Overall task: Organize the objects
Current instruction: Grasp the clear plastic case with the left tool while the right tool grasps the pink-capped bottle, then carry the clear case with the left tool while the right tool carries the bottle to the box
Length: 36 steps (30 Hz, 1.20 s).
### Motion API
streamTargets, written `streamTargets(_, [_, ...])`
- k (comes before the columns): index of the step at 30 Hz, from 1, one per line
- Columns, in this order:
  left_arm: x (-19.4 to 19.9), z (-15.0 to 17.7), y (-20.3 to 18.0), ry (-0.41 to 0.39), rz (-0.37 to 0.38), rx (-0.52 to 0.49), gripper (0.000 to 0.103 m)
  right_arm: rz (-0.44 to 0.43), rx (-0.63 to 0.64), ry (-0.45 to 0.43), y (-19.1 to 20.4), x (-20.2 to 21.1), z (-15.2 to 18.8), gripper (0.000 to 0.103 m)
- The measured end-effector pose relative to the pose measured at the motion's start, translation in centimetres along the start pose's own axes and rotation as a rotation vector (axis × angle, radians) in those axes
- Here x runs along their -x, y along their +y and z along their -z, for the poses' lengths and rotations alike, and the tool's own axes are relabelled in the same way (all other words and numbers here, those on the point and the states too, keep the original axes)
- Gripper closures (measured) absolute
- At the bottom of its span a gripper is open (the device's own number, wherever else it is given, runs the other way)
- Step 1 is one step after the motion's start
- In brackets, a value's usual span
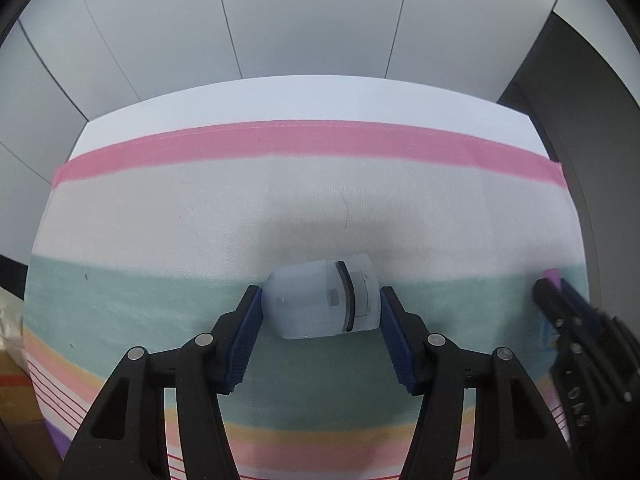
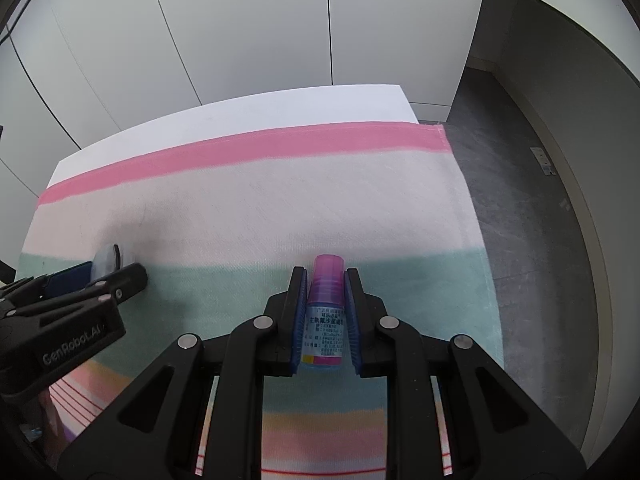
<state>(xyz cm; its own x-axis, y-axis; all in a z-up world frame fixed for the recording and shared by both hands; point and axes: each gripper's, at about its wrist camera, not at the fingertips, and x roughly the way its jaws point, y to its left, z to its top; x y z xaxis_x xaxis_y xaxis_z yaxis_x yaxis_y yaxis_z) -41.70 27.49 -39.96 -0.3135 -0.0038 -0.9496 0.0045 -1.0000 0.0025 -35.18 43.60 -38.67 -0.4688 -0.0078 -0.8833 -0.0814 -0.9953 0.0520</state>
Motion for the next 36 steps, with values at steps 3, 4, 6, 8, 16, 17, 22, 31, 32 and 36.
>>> streamTargets(3, [0.3, 0.4, 0.4, -0.002, -0.015, -0.003, 0.044, 0.008, 0.013, -0.002, -0.2, 0.5, 0.2, 0.084])
streamTargets(4, [0.5, 0.5, 0.6, -0.003, -0.014, 0.0, 0.044, 0.009, 0.016, -0.001, -0.4, 0.7, 0.2, 0.084])
streamTargets(6, [0.9, 0.4, 0.7, -0.007, -0.015, 0.002, 0.044, 0.009, 0.02, 0.005, -0.2, 0.8, 0.1, 0.084])
streamTargets(8, [1.4, 0.1, 0.5, -0.017, -0.017, -0.001, 0.044, 0.015, 0.025, 0.008, -0.1, 0.9, -0.3, 0.084])
streamTargets(16, [4.8, 0.3, 0.6, -0.042, -0.008, -0.028, 0.044, 0.031, 0.039, 0.005, 0.0, 3.8, -0.5, 0.084])
streamTargets(17, [5.3, 0.4, 0.7, -0.045, -0.006, -0.03, 0.044, 0.026, 0.038, 0.004, 0.0, 4.4, -0.6, 0.084])
streamTargets(22, [9.1, -0.1, 1.5, -0.055, 0.009, -0.027, 0.044, 0.014, 0.043, 0.0, 0.3, 7.4, -0.9, 0.084])
streamTargets(31, [20.1, 0.8, 5.7, -0.146, -0.004, -0.01, 0.044, 0.008, 0.066, -0.064, 2.0, 16.6, -2.7, 0.084])
streamTargets(32, [21.4, 0.9, 6.1, -0.157, -0.002, -0.009, 0.044, -0.004, 0.071, -0.076, 2.4, 18.0, -3.0, 0.084])
streamTargets(36, [25.7, 1.6, 7.6, -0.194, 0.008, 0.001, 0.044, -0.006, 0.094, -0.109, 3.6, 21.8, -3.4, 0.084])
